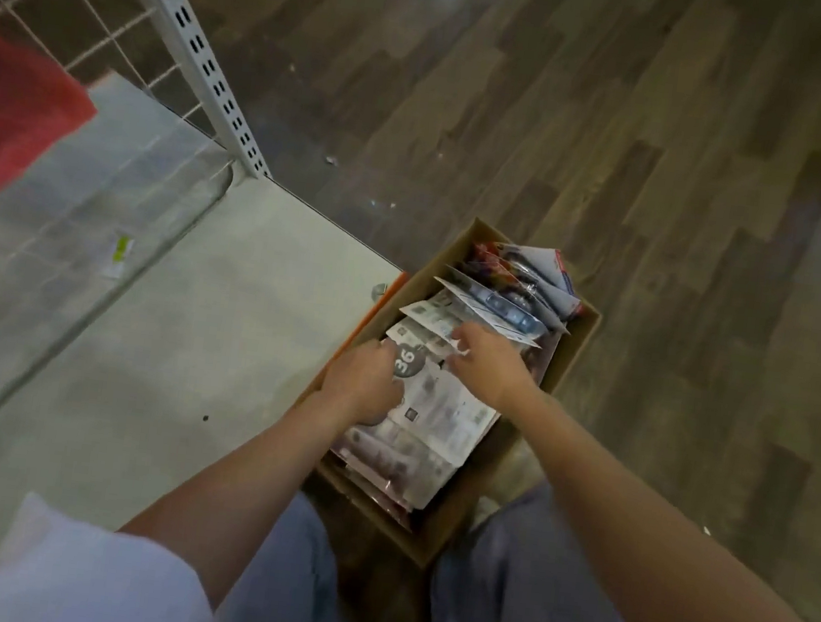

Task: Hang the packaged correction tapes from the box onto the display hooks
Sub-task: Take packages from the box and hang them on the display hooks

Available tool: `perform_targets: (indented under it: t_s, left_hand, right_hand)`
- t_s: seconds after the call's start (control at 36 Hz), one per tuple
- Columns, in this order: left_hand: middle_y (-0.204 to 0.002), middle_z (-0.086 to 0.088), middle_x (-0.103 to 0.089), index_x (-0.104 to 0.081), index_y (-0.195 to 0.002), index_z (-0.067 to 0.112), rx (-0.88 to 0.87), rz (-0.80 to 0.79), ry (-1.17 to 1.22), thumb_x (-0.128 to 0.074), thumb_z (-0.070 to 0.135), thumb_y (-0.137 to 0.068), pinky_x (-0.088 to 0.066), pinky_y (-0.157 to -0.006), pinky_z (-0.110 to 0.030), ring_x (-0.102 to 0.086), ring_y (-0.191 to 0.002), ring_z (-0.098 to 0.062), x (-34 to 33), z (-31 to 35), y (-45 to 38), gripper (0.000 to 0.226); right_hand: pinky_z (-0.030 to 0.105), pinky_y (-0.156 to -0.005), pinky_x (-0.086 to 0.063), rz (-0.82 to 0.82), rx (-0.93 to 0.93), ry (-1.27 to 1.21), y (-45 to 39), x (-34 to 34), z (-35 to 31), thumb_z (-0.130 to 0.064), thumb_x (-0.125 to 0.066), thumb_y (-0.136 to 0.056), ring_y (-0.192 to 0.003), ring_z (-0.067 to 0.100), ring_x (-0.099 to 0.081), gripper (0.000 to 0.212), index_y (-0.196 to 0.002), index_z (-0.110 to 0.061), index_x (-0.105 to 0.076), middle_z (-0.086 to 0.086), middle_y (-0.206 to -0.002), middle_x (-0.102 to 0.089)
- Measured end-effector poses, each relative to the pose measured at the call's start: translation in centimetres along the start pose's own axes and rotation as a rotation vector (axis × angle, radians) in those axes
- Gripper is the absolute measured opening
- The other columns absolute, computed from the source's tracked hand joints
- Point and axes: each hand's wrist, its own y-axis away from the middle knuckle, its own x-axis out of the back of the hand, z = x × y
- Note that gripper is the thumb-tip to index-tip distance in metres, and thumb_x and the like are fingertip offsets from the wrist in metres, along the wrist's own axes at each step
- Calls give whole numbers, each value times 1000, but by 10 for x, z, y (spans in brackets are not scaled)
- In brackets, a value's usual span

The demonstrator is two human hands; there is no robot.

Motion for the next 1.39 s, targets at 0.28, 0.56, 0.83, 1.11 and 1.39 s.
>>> perform_targets:
  t_s: [0.28,0.56,0.83,1.11,1.39]
  left_hand:
    - [-115,-12,-62,-53,-115,8,9,97,-16,-57,29,-90,-49,-78,-38,-60,-103,-31,-55,-25,-50,33]
    - [-101,-11,-62,-66,-96,6,-85,475,457,-62,10,-88,-38,-75,-30,-57,-95,-26,-18,-19,-56,11]
    - [-98,0,-62,-57,-96,16,-114,723,691,-67,18,-86,-49,-76,-29,-58,-89,-14,20,-22,-67,14]
    - [-95,1,-61,-41,-128,12,22,520,721,-67,22,-87,-47,-79,-28,-59,-89,-15,8,-8,-71,49]
    - [-61,-10,-64,-61,-69,4,145,105,532,-51,42,-95,-53,-57,-28,-60,-50,-21,-34,14,-81,47]
  right_hand:
    - [36,-94,-46,109,191,137,-56,-21,6,-20,-55,-94,-113,25,-54,31,-123,-12,-53,9,-127,-56]
    - [29,-79,-47,49,136,-37,-67,-8,12,-40,-59,-91,-93,16,-59,26,-106,-20,-63,-1,-99,-65]
    - [26,-67,-40,112,196,-242,-64,2,-3,-20,-58,-94,-96,17,-53,12,-104,-17,-51,0,-107,-58]
    - [33,-75,-40,319,23,-266,-64,20,10,-18,-49,-99,-101,27,-53,18,-112,-7,-44,11,-117,-57]
    - [31,-67,-42,403,-42,-317,-58,26,11,-18,-47,-99,-97,20,-54,14,-109,-14,-39,8,-117,-57]
